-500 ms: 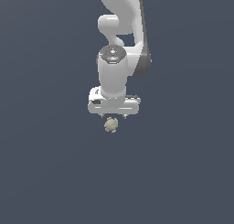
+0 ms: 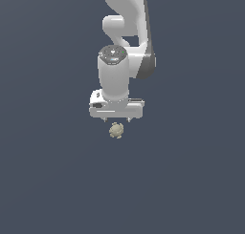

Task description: Pick up the object and move it to a goal position.

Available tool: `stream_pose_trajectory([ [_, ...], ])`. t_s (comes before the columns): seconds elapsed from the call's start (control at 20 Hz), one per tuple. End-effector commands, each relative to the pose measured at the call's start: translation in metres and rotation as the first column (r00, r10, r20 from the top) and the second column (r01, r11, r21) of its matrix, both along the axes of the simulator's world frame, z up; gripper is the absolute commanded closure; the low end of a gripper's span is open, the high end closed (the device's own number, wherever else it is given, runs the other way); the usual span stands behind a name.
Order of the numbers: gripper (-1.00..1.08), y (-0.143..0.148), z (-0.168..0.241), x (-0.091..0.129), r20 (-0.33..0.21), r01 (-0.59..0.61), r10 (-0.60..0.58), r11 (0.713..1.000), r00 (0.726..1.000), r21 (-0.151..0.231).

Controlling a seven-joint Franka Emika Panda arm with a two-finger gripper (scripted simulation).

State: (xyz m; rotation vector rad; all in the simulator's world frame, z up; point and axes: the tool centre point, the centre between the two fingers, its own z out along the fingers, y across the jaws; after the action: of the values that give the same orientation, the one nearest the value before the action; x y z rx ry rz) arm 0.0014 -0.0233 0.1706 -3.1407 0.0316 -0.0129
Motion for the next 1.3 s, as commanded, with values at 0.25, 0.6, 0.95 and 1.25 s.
stream_pose_trajectory([
  [0.25, -0.92, -0.001, -0.002, -0.001, -0.001, 0.011, -0.011, 1.000, 1.000, 0.003],
  [0.6, -0.92, -0.001, -0.024, -0.005, -0.003, 0.094, -0.094, 0.996, 0.996, 0.004],
  [0.95, -0.92, -0.003, -0.059, -0.013, -0.007, 0.228, -0.228, 0.974, 0.974, 0.003],
  [1.25, -0.92, -0.004, -0.077, -0.018, -0.008, 0.298, -0.298, 0.955, 0.955, 0.000],
])
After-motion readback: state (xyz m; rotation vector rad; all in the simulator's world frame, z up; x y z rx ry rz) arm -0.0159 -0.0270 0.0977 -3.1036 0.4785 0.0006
